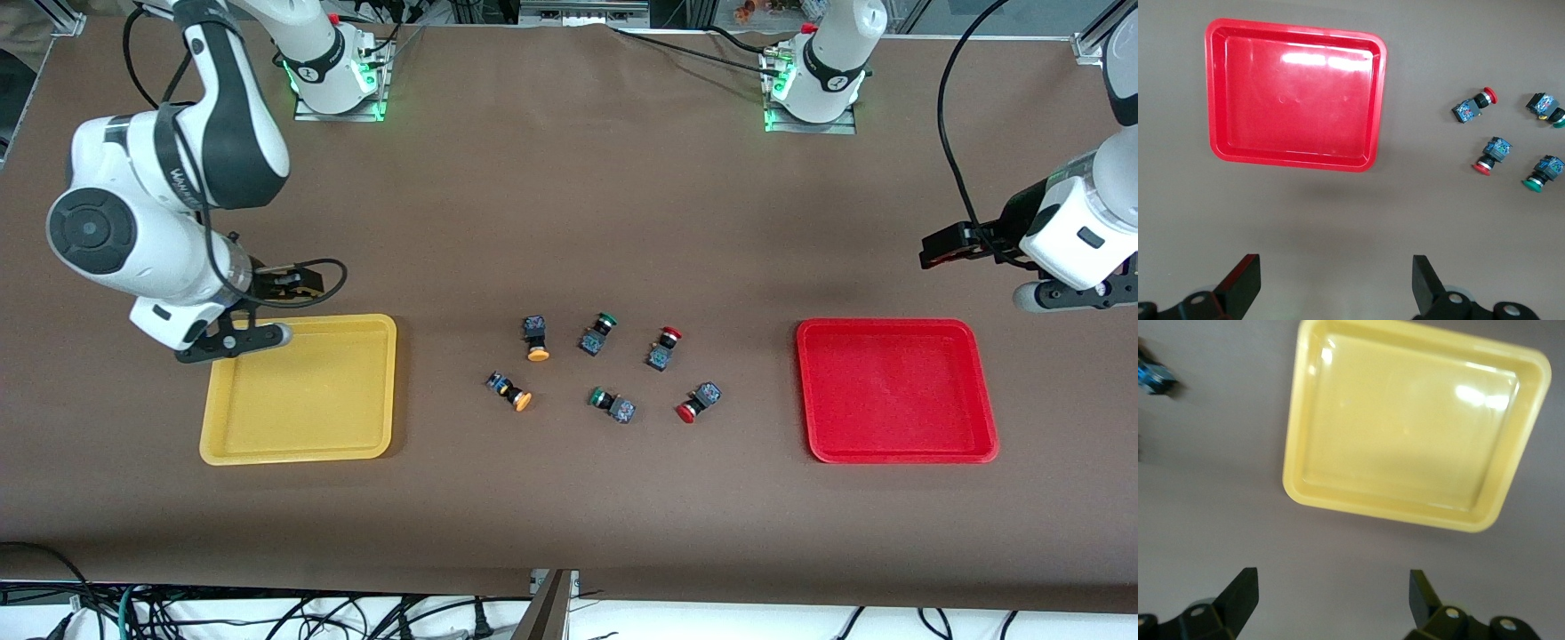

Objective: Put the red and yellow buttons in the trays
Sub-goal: 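Reach the right gripper to a yellow button while the left gripper reaches red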

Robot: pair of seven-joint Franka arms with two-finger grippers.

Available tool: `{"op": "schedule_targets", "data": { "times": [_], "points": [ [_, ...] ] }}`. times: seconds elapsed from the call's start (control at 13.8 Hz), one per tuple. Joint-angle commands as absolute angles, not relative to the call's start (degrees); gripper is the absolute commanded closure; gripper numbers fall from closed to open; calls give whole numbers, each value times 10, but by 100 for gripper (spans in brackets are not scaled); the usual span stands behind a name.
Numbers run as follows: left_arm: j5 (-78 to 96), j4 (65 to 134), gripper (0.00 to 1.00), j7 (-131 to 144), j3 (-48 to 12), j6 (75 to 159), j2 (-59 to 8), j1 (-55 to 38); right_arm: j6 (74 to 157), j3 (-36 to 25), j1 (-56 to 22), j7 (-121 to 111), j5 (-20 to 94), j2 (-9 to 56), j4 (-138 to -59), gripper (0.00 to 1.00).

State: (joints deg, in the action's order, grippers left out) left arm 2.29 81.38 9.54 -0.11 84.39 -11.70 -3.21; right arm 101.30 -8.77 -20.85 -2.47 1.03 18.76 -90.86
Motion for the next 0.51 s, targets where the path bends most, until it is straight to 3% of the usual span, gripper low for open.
{"op": "schedule_targets", "data": {
  "times": [0.0, 0.22, 0.43],
  "points": [
    [39, 795, 0, 83, -8, 845, -148, -39, 1058, -89, -252, -14, 28, 208, -898, 0],
    [38, 795, 0, 83, -24, 876, -167, -62, 1126, -88, -268, 4, 109, 271, -884, 0],
    [39, 795, 0, 83, -32, 910, -211, -78, 1222, -84, -322, 4, 112, 358, -843, 0]
  ]
}}
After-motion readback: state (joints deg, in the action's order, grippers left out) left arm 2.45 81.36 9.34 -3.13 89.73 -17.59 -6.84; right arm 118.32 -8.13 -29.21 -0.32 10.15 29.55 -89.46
